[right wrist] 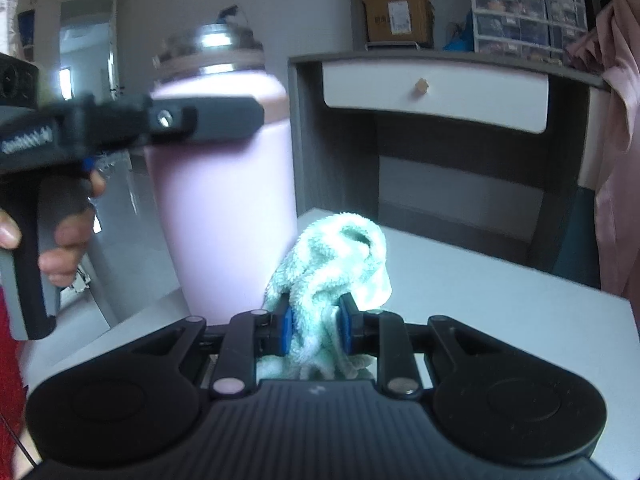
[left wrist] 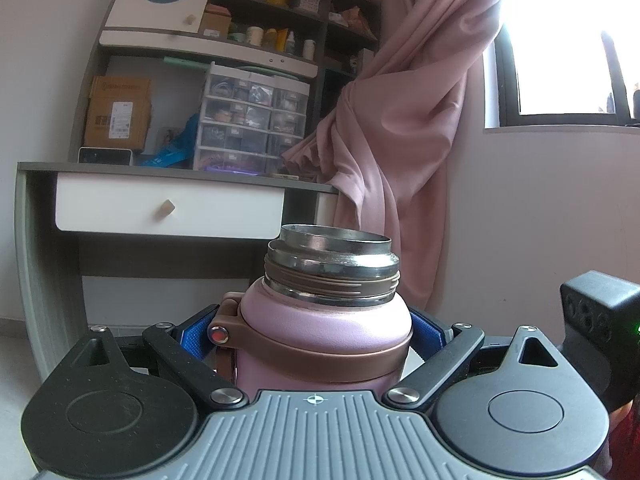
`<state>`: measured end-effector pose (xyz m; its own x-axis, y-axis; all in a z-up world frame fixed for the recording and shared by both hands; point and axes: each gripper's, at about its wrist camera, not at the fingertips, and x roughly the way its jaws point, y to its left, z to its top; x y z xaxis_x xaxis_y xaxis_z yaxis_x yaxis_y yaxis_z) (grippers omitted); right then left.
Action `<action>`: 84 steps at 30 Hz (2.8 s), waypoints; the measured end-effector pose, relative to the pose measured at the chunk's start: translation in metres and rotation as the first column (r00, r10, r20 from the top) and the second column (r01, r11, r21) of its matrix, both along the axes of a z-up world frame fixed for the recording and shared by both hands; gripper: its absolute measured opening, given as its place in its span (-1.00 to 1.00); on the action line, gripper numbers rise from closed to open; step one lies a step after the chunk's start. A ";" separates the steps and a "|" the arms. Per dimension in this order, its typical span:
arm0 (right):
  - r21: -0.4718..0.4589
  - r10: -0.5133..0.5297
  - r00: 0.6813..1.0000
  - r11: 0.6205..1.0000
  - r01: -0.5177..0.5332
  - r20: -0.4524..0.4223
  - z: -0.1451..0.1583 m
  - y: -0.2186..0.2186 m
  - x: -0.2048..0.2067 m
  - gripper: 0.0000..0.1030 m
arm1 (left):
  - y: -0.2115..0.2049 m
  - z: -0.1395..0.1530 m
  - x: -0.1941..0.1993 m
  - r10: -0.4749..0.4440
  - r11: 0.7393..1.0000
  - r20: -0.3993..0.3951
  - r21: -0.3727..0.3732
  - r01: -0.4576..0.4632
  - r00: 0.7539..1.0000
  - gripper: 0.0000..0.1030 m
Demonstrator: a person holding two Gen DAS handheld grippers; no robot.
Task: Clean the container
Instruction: 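Wipe the towel along the lower bottle side with the right gripper, then rub the towel up the bottle side toward the rim with the right gripper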
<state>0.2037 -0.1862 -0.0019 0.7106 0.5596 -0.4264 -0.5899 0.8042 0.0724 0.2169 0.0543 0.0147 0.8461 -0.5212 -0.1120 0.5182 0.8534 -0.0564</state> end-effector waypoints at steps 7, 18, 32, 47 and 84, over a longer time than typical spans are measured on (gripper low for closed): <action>0.058 0.069 0.996 0.996 -0.073 0.063 0.016 -0.014 -0.007 -0.53 | 0.001 -0.001 0.001 0.001 1.000 0.001 0.002 -0.001 1.000 0.83; 0.178 0.139 0.983 0.971 -0.159 0.123 0.030 -0.030 -0.011 -0.53 | 0.002 -0.001 0.001 0.001 1.000 -0.001 0.002 -0.001 1.000 0.83; 0.143 0.166 0.983 0.974 -0.175 0.073 0.021 -0.020 -0.012 -0.53 | 0.001 -0.001 0.001 0.002 1.000 -0.002 0.005 -0.002 1.000 0.83; -0.012 0.191 0.981 0.981 -0.192 -0.044 -0.008 0.003 -0.005 -0.53 | 0.001 -0.001 0.000 0.001 1.000 -0.004 0.010 -0.001 1.000 0.83; -0.003 0.174 0.985 0.985 -0.174 -0.001 0.007 0.005 -0.011 -0.52 | 0.001 0.000 0.002 0.000 1.000 -0.004 0.018 0.000 1.000 0.83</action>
